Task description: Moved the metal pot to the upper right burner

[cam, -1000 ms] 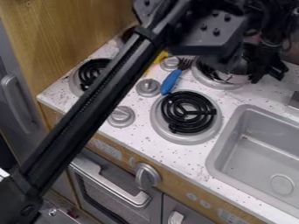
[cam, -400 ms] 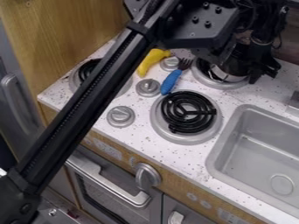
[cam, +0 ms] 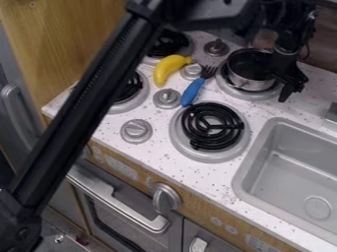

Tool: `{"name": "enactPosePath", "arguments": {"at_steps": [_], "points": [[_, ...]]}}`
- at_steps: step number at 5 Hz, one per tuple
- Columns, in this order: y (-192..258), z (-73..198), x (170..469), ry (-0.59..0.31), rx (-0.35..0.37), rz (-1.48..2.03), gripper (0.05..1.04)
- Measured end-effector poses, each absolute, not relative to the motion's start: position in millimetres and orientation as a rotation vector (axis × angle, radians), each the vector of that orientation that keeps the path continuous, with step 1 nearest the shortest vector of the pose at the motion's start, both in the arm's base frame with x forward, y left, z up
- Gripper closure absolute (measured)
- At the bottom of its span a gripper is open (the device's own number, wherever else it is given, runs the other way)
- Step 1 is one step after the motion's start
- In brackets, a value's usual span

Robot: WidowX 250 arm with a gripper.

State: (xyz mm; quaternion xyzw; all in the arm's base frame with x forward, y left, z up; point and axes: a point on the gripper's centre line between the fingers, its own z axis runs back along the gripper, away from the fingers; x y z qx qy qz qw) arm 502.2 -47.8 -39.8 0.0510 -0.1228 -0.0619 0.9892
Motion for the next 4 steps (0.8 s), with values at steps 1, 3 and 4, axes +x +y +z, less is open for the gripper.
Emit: {"name": "enactPosePath", "arguments": {"at_steps": [1,3,4], "points": [[-44,-38,496,-0.27,0.109,-0.109,0.089],[-43,-20,479,-0.329,0.097,-0.11,0.089],[-43,-2,464,-0.416,0.074,-0.09,0.089]]}}
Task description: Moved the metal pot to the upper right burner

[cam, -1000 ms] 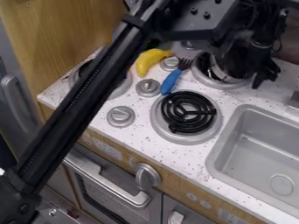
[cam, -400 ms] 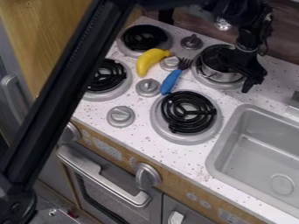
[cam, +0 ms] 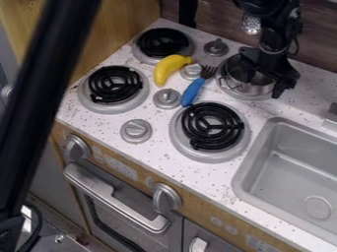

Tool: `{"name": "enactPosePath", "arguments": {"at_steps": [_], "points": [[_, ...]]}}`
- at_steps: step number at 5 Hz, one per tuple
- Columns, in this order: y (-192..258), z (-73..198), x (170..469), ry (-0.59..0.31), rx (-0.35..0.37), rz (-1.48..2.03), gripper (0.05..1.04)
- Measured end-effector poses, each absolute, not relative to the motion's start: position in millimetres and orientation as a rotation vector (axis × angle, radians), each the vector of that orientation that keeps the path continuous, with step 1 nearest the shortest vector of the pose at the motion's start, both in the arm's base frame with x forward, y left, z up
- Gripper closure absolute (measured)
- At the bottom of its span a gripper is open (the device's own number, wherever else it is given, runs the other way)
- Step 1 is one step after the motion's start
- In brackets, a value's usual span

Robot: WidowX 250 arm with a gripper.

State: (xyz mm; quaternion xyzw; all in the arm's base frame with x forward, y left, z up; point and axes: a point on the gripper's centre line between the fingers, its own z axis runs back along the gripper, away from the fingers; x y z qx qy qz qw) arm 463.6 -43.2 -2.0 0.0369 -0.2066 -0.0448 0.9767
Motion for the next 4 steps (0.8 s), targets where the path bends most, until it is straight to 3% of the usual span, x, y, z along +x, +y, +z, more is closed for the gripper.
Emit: {"name": "enactPosePath", "arguments": {"at_steps": [1,2,3,4], "points": [[-43,21,441,-0.408,0.057,-0.088,0.089],[-33,23,408,-0.24,0.128,-0.045,0.089],[-35,15,385,-0.108,0.12,-0.017,0.089],[-44,4,374,-0.082,0.055,-0.063,0.089]]}}
